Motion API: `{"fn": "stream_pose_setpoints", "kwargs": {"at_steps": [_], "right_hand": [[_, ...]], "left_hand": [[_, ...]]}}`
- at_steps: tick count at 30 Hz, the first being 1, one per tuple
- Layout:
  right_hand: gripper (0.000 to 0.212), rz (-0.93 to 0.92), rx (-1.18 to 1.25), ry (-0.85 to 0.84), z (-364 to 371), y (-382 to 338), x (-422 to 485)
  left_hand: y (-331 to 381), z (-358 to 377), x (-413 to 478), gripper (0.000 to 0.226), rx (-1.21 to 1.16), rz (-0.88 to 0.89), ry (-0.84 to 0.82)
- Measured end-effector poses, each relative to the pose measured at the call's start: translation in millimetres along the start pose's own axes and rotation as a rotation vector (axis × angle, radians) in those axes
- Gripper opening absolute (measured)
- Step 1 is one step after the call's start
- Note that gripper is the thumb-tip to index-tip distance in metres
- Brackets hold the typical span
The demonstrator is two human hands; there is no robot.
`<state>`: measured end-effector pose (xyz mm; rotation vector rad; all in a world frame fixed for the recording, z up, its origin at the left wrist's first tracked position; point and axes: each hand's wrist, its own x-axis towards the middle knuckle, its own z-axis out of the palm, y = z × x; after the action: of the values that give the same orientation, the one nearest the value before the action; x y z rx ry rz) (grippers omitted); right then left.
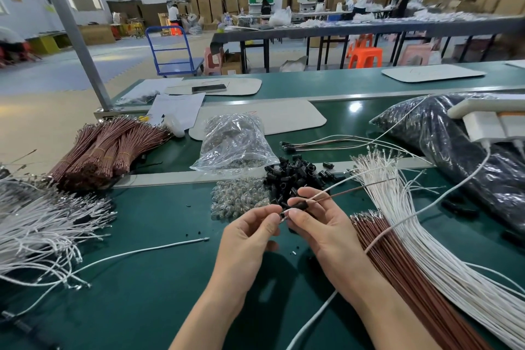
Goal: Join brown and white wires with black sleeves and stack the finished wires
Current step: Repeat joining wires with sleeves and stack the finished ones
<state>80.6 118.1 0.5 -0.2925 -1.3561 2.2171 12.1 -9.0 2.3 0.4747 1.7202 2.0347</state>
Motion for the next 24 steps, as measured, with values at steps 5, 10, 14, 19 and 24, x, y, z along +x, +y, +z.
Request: {"fn": "stream_pose_setpoints", "kwargs": {"at_steps": [5, 10, 14, 19, 24], "right_hand": [[0.035, -0.016, -0.033, 0.033, -1.5, 2.7, 0.9], [0.04, -0.037, -0.081, 0.035, -3.7, 2.5, 0.1], [0.033, -0.042, -0.093, 0.026, -5.0, 3.3, 1.3], [0.028, -0.091, -0.246, 0.031, -4.0, 4.6, 0.4], [0.038, -0.106, -0.339, 0.047, -2.6, 2.7, -0.7]], "left_hand": [[0.5, -1.5, 0.1, 0.027, 0.04, -0.011, -0.038], [0.1, 0.5, 0.6, 0.021, -0.084, -0.085, -0.045], [-0.6, 0.9, 1.7, 0.022, -0.15, -0.147, -0.037], [-3.5, 0.7, 2.2, 0.017, -0.095, -0.132, -0.044], [-7.3, -0.6, 2.4, 0.016, 0.02, -0.07, -0.026]]}}
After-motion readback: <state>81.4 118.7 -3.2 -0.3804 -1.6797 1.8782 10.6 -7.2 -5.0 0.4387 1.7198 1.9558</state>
